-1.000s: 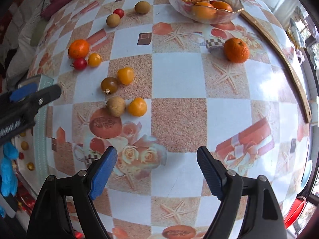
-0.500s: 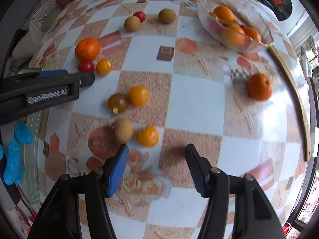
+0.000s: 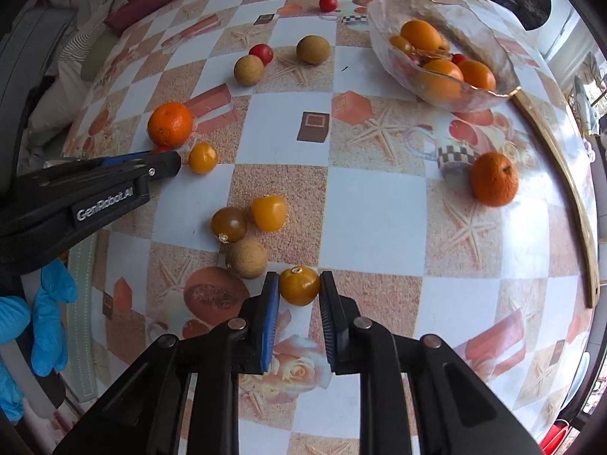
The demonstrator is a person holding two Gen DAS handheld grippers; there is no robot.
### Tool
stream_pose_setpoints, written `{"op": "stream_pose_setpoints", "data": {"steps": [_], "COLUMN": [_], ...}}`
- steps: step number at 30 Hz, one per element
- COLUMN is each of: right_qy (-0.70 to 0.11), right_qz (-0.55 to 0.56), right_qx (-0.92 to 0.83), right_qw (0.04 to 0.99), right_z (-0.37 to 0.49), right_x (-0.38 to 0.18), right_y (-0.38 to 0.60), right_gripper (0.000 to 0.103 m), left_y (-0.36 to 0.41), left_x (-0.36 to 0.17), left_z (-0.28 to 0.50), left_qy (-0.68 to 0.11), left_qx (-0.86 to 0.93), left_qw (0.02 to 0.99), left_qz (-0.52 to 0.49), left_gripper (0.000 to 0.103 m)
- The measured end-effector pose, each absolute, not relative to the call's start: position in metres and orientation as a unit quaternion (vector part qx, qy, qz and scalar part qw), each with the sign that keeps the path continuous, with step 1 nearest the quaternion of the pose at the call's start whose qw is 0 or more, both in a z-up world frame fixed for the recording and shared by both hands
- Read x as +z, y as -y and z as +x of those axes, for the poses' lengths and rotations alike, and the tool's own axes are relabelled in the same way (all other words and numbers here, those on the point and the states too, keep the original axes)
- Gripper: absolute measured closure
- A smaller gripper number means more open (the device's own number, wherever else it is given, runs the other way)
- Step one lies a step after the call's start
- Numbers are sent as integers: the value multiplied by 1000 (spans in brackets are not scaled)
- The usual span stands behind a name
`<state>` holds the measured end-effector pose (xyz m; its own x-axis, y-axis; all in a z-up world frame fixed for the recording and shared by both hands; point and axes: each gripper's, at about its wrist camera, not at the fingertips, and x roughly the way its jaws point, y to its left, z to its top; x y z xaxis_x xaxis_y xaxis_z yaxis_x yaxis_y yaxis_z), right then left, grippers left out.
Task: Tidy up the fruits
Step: 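Grasp a yellow cherry tomato with the right tool while the left tool grasps a red cherry tomato, then carry both tomatoes into the white tray and open both tools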
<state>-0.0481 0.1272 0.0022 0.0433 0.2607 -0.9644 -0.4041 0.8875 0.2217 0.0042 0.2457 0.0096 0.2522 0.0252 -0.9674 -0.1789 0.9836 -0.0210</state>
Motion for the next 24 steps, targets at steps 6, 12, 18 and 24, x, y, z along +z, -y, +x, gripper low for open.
{"op": "stream_pose_setpoints", "data": {"steps": [6, 12, 18, 24], "right_qy": [-658, -660, -658, -653], "right_qz": [-36, -27, -35, -44], "right_qx": [232, 232, 238, 255], "right_qw": [716, 714, 714, 711], "right_z": [-57, -71, -82, -90], "right_x": [13, 28, 44, 61], "right_y": [-111, -101, -104, -126], "right_gripper": [80, 80, 80, 80], "left_y": [-249, -257, -267, -286], "left_x": [32, 56, 76, 93], "left_z": [-17, -55, -84, -118], "left_qy": [-599, -586, -580, -570], "left_qx": [60, 55, 58, 74], "left_qw": [796, 804, 807, 811], "left_qz": [-69, -82, -94, -106], "left_gripper": [80, 80, 80, 80]}}
